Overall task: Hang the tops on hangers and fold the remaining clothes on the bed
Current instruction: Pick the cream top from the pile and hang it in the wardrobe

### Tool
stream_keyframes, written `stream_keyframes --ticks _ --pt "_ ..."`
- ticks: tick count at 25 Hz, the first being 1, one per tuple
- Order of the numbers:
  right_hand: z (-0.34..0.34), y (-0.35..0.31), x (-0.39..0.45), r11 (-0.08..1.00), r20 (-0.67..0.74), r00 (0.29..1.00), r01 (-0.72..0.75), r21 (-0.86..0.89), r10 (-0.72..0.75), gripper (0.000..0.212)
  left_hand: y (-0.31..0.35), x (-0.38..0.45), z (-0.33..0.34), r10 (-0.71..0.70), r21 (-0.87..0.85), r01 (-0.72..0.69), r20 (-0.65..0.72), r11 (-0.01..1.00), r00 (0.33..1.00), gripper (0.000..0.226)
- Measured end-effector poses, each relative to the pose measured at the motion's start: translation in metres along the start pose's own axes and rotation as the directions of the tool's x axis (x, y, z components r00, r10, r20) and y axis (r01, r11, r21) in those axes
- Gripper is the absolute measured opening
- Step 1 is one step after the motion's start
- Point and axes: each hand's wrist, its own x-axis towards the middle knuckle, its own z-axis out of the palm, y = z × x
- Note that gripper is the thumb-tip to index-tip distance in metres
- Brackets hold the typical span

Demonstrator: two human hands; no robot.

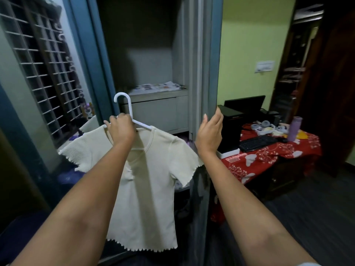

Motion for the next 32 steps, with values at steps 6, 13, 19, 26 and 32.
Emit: stream_keyframes --ticks 6,13,19,26,32 --pt "-0.035 0.047 0.047 0.979 -0.068 0.983 -0.176 -0.099 0.17 0.046 0.063 0.004 0.01 0.029 -0.07 -0.027 0.038 0.997 0.999 0.022" --pt "-0.016 0.055 0.058 0.884 -0.086 0.952 0.236 -0.403 -0.293 0.059 0.111 0.019 0.025 0.081 -0.07 -0.076 0.065 0.995 0.995 0.02" --pt "0.067 -0.01 0.073 0.869 0.586 0.789 0.41 -0.278 -0.185 0.045 0.121 0.053 0.023 0.167 -0.083 -0.168 -0.022 0.982 0.986 0.02" --pt "0.101 -0.02 0.116 0.942 0.595 0.8 0.253 -0.219 -0.077 0.044 0.059 0.126 0.028 0.448 -0.126 -0.484 -0.235 0.866 0.863 0.033" --pt "0.128 -0.024 0.119 0.932 0.585 0.81 0.24 -0.271 -0.039 0.043 -0.008 0.174 0.051 0.155 0.686 -0.334 0.31 0.647 0.938 0.054"
